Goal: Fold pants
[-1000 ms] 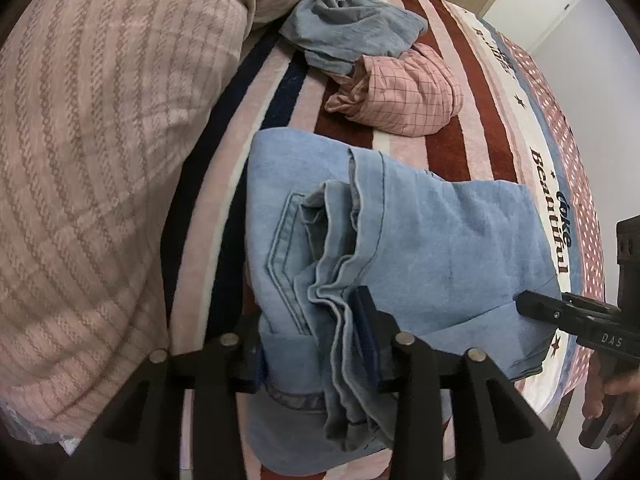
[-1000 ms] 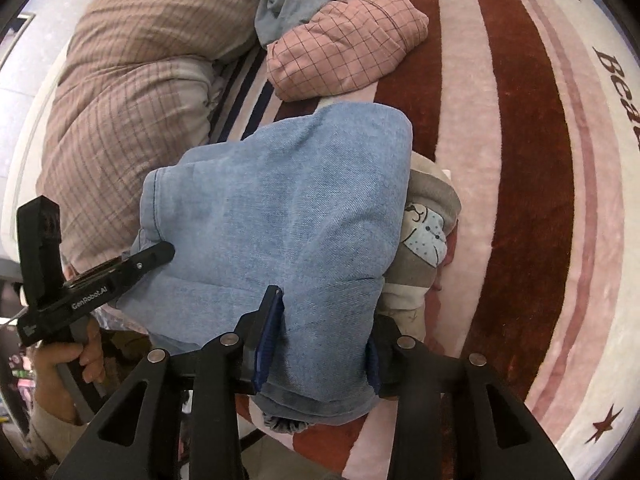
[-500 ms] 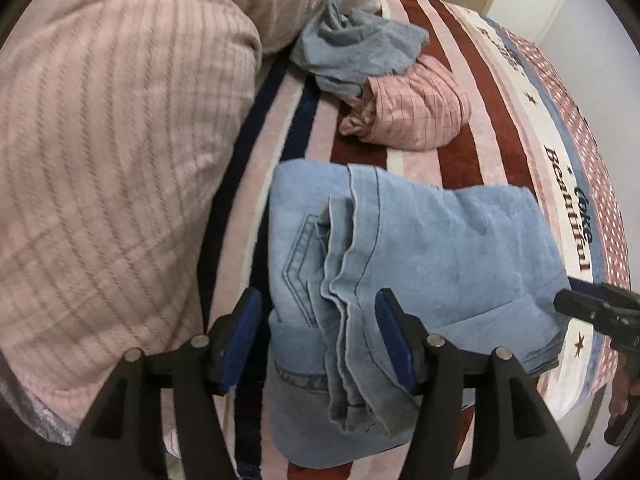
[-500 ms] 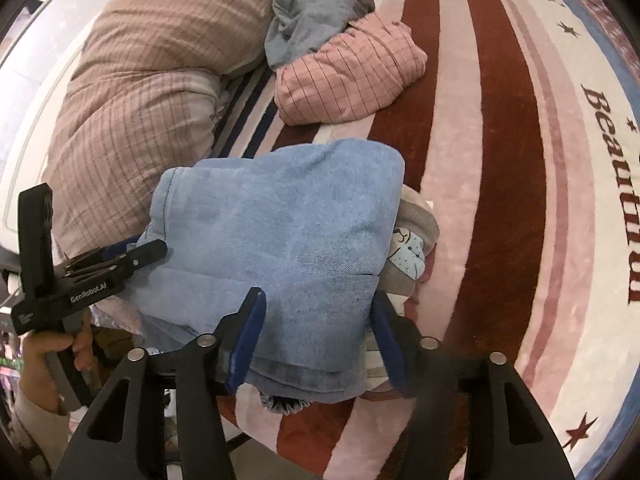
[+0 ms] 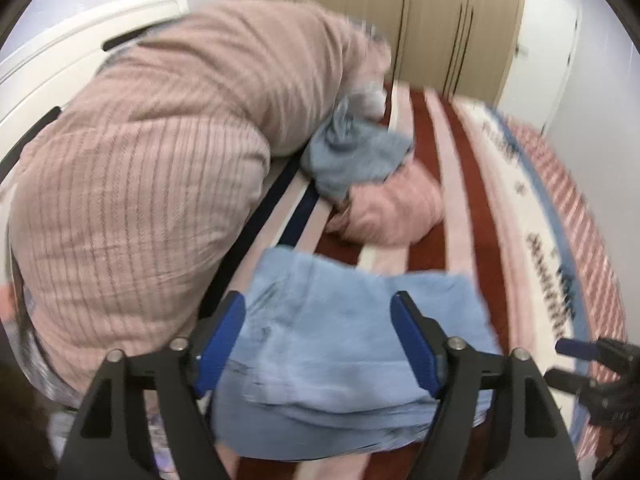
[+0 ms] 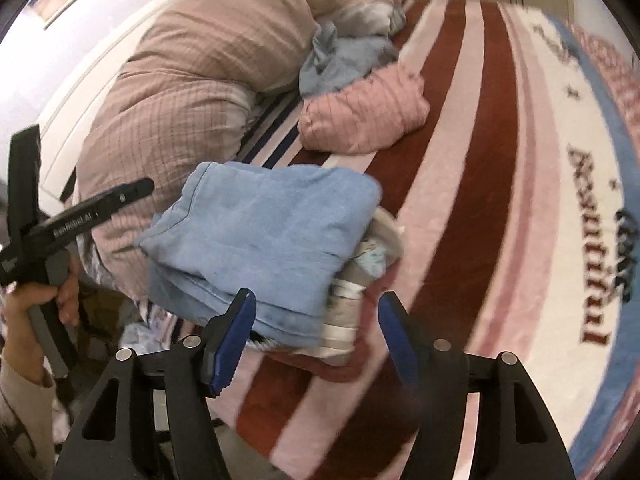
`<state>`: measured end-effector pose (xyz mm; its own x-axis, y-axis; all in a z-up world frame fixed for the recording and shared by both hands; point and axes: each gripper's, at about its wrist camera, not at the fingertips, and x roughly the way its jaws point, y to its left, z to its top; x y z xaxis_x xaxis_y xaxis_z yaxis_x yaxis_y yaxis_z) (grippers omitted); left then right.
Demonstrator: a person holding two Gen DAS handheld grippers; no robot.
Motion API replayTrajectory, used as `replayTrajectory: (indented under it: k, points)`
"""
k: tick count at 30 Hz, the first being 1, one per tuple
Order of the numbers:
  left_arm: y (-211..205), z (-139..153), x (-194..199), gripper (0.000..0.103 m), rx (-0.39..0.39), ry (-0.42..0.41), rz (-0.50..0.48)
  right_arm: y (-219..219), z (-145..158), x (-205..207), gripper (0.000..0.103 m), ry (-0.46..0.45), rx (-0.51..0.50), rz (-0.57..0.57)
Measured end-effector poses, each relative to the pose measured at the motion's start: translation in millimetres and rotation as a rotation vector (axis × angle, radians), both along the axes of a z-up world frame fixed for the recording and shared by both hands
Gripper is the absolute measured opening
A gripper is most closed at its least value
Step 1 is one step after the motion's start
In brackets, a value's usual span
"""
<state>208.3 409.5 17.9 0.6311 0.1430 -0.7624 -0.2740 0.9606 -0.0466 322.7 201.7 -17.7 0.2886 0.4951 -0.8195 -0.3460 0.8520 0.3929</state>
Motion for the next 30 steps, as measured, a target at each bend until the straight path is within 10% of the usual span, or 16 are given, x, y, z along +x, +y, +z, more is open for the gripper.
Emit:
replayTrajectory:
  k: [20,30]
  points:
    - [-113,-49,-46,0.092,0.07,-0.527,-0.134,-108,-18,-75,0.102,-0.669,-0.084,-0.116]
    - [-164,-42,-97,0.097,0.127,-0.582,-0.189,-137,-21,-128,0.102,-0.754,-0.107,-0.197]
